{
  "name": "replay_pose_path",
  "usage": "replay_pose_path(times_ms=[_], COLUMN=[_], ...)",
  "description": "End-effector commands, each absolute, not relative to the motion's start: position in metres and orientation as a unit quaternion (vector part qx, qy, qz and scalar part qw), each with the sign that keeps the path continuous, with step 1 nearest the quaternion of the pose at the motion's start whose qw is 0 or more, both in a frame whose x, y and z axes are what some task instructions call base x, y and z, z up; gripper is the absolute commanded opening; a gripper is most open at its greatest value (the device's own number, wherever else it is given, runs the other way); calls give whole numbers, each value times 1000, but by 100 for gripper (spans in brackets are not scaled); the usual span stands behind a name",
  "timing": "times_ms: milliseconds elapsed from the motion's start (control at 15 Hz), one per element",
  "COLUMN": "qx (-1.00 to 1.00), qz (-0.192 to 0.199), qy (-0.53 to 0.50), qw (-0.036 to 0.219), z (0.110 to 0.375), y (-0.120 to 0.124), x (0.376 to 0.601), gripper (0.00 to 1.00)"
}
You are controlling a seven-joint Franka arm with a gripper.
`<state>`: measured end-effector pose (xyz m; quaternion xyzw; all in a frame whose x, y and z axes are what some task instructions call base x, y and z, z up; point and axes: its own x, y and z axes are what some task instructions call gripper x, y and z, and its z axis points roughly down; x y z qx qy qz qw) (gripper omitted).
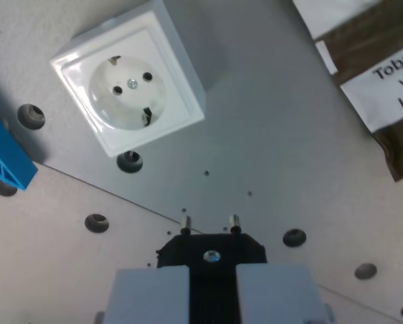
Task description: Move above the white socket
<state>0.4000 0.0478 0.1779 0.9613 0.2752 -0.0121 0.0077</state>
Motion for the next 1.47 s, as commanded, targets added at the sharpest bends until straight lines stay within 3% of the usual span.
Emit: replay_pose_path(times_ms=[67,800,1467], qx=[925,908,911], qz=[40,40,33], qy=[379,417,410], qw=[2,14,21], z=[161,124,106], y=[54,78,88], x=[397,397,398], gripper=[0,0,0])
